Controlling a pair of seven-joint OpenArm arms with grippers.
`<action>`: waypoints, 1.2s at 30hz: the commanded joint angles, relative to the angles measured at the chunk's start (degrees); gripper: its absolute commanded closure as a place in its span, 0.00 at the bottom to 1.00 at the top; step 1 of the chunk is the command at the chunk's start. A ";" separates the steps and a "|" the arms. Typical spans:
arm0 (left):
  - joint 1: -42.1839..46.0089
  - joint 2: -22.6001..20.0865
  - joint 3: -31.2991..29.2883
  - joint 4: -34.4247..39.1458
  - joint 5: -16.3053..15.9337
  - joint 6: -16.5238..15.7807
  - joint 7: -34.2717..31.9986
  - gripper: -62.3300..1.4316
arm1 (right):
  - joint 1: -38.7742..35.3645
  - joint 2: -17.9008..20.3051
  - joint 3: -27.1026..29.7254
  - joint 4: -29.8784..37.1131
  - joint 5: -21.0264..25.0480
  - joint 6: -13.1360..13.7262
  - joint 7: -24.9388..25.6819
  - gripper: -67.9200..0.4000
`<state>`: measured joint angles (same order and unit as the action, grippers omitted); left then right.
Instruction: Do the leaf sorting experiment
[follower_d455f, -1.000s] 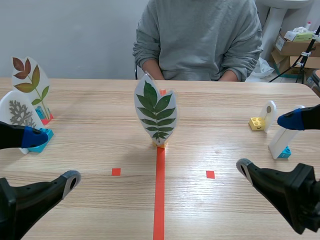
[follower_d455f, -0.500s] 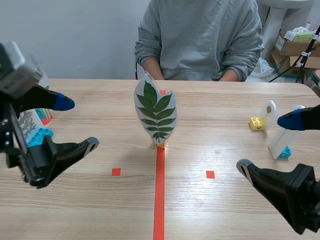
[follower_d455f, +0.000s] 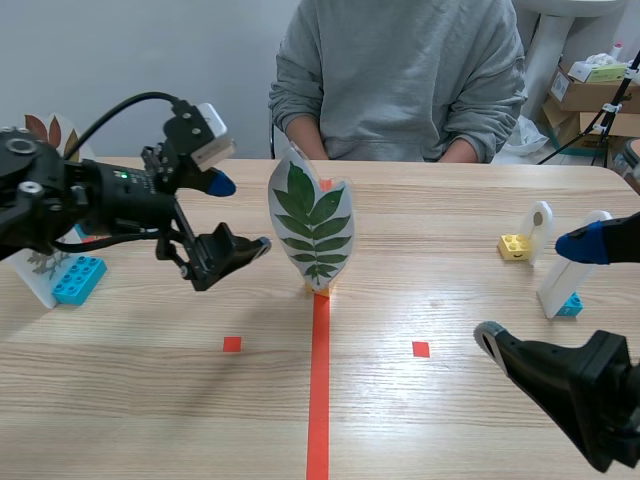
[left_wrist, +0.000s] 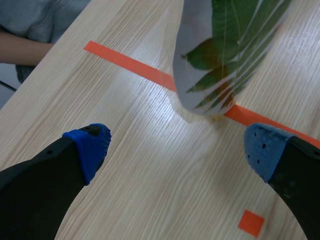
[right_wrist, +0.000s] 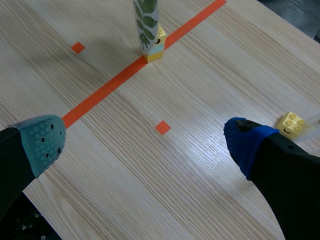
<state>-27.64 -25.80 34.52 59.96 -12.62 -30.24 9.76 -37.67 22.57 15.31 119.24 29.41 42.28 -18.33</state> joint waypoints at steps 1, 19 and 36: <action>-1.18 2.40 0.57 -0.02 -0.11 -0.13 -0.92 0.09 | 0.07 0.74 0.74 -0.09 0.59 0.44 0.44 0.02; -3.65 9.57 2.86 -5.66 1.36 0.02 -0.96 0.09 | 0.07 0.74 0.74 -0.09 0.57 0.44 0.44 0.02; -3.65 9.60 2.86 -5.64 1.31 0.02 -1.42 0.58 | 0.07 0.74 0.74 -0.09 0.57 0.44 0.44 0.02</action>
<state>-31.09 -16.38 38.06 52.75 -10.87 -30.15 9.23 -37.67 22.57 15.31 119.24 29.39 42.28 -18.33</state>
